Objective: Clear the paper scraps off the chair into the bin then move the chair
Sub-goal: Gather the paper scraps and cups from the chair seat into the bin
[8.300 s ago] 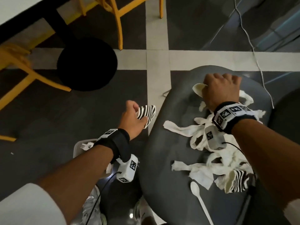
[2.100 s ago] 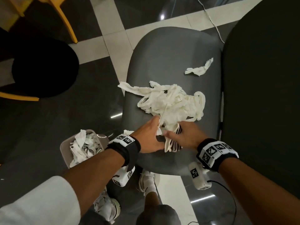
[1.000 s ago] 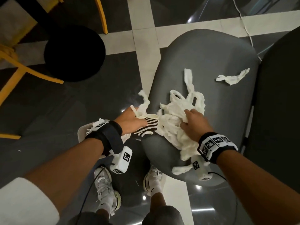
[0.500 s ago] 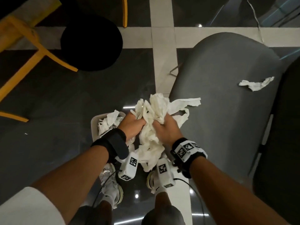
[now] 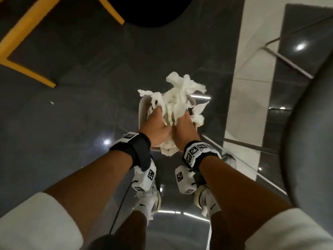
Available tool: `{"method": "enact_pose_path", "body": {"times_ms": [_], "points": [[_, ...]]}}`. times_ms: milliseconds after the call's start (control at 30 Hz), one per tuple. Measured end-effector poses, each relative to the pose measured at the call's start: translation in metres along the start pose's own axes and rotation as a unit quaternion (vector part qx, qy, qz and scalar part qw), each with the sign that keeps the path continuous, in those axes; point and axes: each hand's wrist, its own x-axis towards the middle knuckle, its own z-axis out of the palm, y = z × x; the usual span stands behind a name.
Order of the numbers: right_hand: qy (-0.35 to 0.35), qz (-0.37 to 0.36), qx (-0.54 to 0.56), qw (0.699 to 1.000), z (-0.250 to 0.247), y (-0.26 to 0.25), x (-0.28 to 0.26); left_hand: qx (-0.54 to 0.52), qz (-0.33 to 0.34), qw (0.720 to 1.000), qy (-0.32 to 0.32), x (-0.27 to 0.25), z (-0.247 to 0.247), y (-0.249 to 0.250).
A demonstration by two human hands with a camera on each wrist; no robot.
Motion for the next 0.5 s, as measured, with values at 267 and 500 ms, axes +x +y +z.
{"method": "enact_pose_path", "body": {"times_ms": [267,500], "points": [[-0.201,0.028,-0.310,0.929,0.028,0.026,0.039,0.185,0.008,0.975,-0.119,-0.004,0.025,-0.043],[-0.184,0.047,-0.184,0.964,-0.017,-0.012,0.013,0.167,-0.011,0.984,-0.064,-0.010,-0.004,-0.018]]}}
